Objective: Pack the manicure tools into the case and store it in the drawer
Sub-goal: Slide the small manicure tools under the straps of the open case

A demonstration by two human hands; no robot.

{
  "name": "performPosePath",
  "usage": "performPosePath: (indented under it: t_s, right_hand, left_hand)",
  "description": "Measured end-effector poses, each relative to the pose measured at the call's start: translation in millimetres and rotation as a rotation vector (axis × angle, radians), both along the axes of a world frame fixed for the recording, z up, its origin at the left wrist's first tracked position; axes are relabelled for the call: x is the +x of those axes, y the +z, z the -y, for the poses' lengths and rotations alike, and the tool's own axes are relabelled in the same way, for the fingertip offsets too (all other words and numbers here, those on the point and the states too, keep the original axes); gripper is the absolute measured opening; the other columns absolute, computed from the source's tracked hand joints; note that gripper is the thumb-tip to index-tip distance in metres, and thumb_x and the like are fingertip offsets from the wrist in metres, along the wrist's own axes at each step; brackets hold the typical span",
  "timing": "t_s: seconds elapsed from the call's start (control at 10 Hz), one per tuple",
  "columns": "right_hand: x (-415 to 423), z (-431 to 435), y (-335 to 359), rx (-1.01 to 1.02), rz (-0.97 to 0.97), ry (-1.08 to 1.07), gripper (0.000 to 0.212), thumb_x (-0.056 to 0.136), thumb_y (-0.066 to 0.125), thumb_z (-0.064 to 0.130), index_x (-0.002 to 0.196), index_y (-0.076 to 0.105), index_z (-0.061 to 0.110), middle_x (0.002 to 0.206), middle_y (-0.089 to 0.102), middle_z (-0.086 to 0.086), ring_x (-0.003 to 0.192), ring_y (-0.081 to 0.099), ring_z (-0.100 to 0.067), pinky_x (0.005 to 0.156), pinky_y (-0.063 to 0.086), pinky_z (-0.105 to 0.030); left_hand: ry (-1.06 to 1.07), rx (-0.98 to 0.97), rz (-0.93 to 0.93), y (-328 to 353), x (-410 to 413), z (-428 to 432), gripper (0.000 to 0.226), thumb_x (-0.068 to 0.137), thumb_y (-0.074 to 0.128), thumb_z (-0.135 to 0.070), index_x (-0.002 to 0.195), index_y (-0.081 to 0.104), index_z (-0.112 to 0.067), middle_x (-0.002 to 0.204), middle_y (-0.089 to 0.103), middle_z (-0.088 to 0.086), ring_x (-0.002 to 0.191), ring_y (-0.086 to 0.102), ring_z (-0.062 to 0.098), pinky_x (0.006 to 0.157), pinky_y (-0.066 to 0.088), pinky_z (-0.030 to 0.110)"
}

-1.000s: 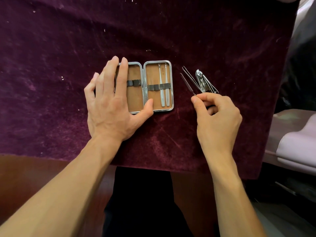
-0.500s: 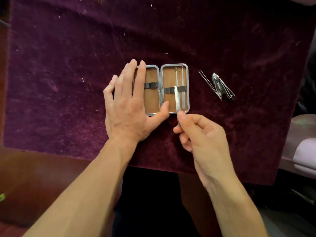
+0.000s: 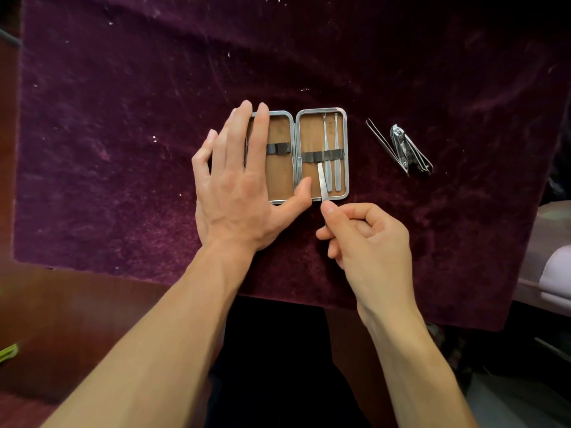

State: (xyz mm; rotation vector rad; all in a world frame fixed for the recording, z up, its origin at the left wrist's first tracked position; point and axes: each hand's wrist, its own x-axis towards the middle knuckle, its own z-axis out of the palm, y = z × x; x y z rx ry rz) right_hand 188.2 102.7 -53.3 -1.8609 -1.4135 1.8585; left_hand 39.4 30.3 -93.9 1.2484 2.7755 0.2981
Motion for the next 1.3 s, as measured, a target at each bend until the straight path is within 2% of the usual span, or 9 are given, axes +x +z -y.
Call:
performPosePath:
  t_s: [0.2, 0.4, 0.5, 0.7, 0.8, 0.9, 1.1, 1.3]
  right_hand:
    - [-6.5, -3.1, -1.5, 0.110, 0.056, 0.043, 0.032, 0.093, 0.081, 0.040, 0.096, 0.053, 0.025, 0.068, 0.080, 0.005, 0.045, 0.062, -0.002, 0.064, 0.049, -0.029]
    - [-15.3, -4.5, -4.7, 0.231, 0.139, 0.104, 0.036, 0.092, 0.078, 0.048, 0.091, 0.049, 0.027, 0.059, 0.075, 0.008, 0.045, 0.065, 0.000, 0.068, 0.053, -0.033]
    - [-21.8, -7.5, -6.8, 0.252, 0.153, 0.088, 0.037, 0.091, 0.078, 0.049, 0.089, 0.049, 0.027, 0.059, 0.075, 0.009, 0.044, 0.063, 0.002, 0.072, 0.058, -0.041]
    - [-29.9, -13.2, -10.3, 0.324, 0.186, 0.122, 0.043, 0.091, 0.075, 0.059, 0.082, 0.047, 0.028, 0.057, 0.074, 0.012, 0.039, 0.062, -0.003, 0.062, 0.055, -0.035]
    - [-24.2, -15.0, -10.5, 0.293, 0.119, 0.140, 0.042, 0.092, 0.076, 0.055, 0.083, 0.048, 0.025, 0.057, 0.075, 0.005, 0.034, 0.056, -0.005, 0.052, 0.046, -0.026]
    - [-16.4, -16.0, -12.2, 0.265, 0.041, 0.141, 0.036, 0.097, 0.076, 0.041, 0.084, 0.047, 0.026, 0.059, 0.075, 0.002, 0.028, 0.049, -0.007, 0.041, 0.040, -0.018]
    - [-15.7, -15.4, -16.4, 0.285, 0.014, 0.160, 0.034, 0.095, 0.076, 0.041, 0.083, 0.047, 0.030, 0.059, 0.075, 0.003, 0.031, 0.052, -0.006, 0.054, 0.041, -0.022]
    - [-16.8, -14.4, -19.2, 0.297, 0.023, 0.156, 0.034, 0.093, 0.075, 0.048, 0.083, 0.048, 0.030, 0.058, 0.075, 0.001, 0.034, 0.056, -0.007, 0.063, 0.045, -0.033]
  left_hand:
    - [0.007, 0.004, -0.001, -0.4, 0.6, -0.3, 0.083, 0.097, 0.041, -0.065, 0.161, 0.030, -0.014, 0.167, 0.032, 0.006, 0.151, 0.037, 0.022, 0.124, 0.023, 0.044]
    - [0.007, 0.007, 0.001, -1.3, 0.7, 0.0, 0.084, 0.096, 0.042, -0.066, 0.162, 0.030, -0.015, 0.167, 0.032, 0.006, 0.152, 0.036, 0.022, 0.124, 0.024, 0.045]
    - [0.008, 0.009, 0.000, -1.8, 0.5, -0.3, 0.084, 0.096, 0.043, -0.066, 0.161, 0.030, -0.014, 0.167, 0.032, 0.007, 0.151, 0.037, 0.023, 0.123, 0.025, 0.046]
    - [0.006, -0.001, 0.002, -2.4, -0.4, -0.2, 0.085, 0.096, 0.042, -0.067, 0.161, 0.030, -0.014, 0.167, 0.032, 0.007, 0.151, 0.036, 0.023, 0.123, 0.025, 0.046]
    - [0.007, -0.005, 0.002, -2.2, -0.5, -0.4, 0.086, 0.095, 0.044, -0.067, 0.161, 0.031, -0.014, 0.167, 0.032, 0.007, 0.151, 0.036, 0.023, 0.122, 0.025, 0.045]
    - [0.007, -0.002, 0.002, -1.7, -0.7, -0.5, 0.085, 0.095, 0.045, -0.065, 0.161, 0.031, -0.014, 0.167, 0.033, 0.007, 0.151, 0.037, 0.023, 0.123, 0.024, 0.045]
    - [0.010, -0.009, 0.009, -1.2, -0.7, -1.0, 0.085, 0.095, 0.045, -0.065, 0.161, 0.031, -0.014, 0.167, 0.032, 0.006, 0.153, 0.035, 0.022, 0.124, 0.023, 0.045]
    - [0.009, -0.009, 0.008, -1.7, -0.4, -1.1, 0.085, 0.094, 0.045, -0.065, 0.161, 0.031, -0.014, 0.167, 0.032, 0.006, 0.152, 0.036, 0.023, 0.123, 0.025, 0.045]
